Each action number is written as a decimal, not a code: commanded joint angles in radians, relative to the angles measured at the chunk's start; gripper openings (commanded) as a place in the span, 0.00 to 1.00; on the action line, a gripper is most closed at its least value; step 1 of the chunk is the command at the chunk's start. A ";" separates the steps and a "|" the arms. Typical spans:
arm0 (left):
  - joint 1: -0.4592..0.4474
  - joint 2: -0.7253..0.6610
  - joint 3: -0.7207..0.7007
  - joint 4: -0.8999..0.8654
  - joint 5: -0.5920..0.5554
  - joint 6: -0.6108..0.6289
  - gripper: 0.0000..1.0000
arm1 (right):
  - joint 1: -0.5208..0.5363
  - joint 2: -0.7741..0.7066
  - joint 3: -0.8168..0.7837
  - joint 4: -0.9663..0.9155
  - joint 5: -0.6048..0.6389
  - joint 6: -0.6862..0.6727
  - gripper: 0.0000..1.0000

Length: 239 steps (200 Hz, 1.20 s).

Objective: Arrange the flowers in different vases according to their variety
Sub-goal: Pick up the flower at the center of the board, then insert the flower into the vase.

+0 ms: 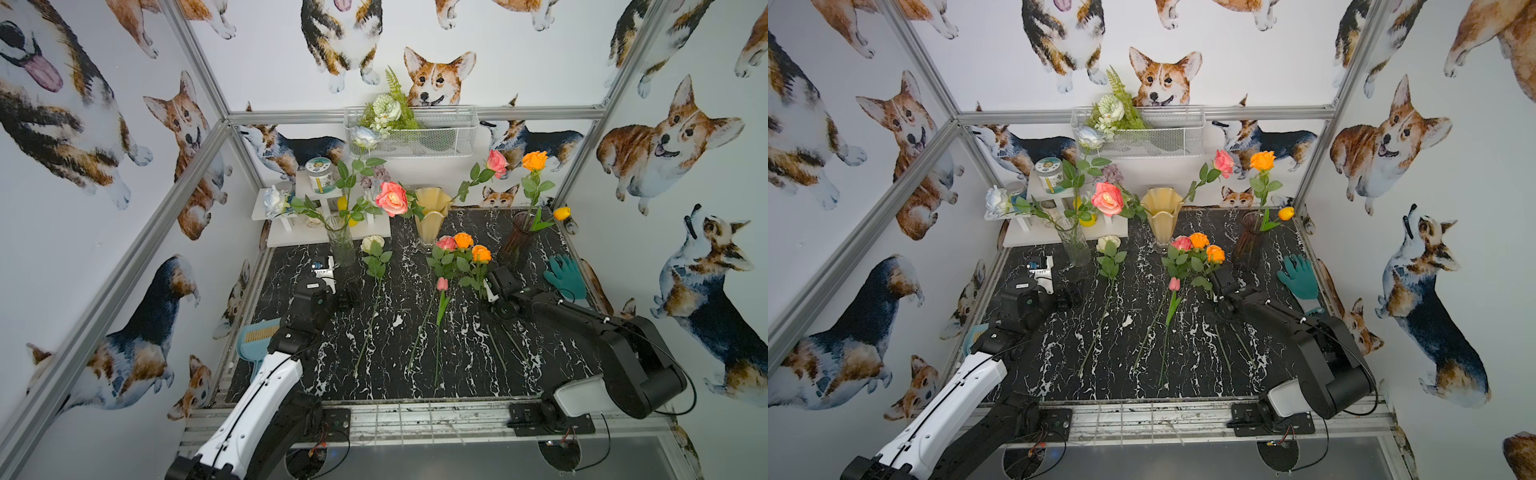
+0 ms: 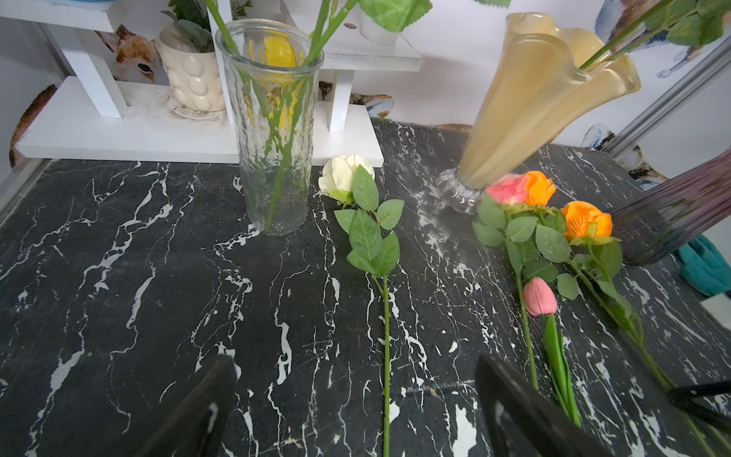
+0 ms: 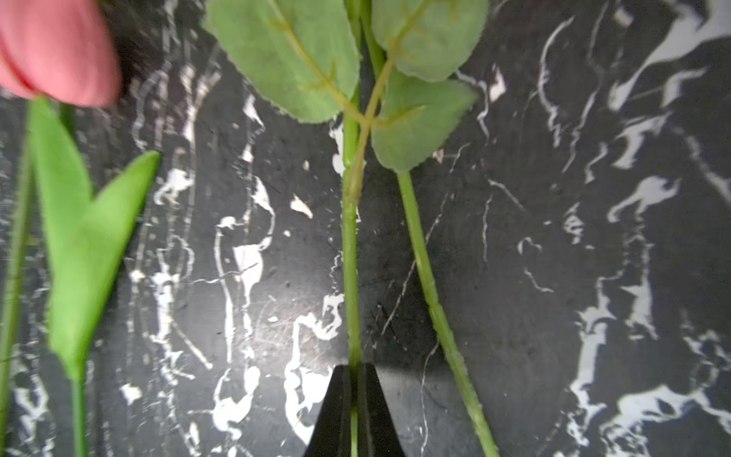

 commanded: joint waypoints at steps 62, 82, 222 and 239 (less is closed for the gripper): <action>0.000 0.018 0.005 0.009 0.030 -0.003 1.00 | -0.001 -0.230 0.118 -0.067 0.022 0.026 0.00; -0.002 0.038 0.009 0.008 0.062 -0.002 1.00 | 0.000 -0.288 0.154 -0.063 0.041 0.029 0.00; -0.099 0.125 0.029 0.006 0.160 0.027 1.00 | -0.140 -0.359 0.275 0.276 0.193 -0.098 0.00; -0.110 0.124 0.029 0.007 0.161 0.028 1.00 | -0.158 -0.322 0.318 0.333 0.211 -0.138 0.00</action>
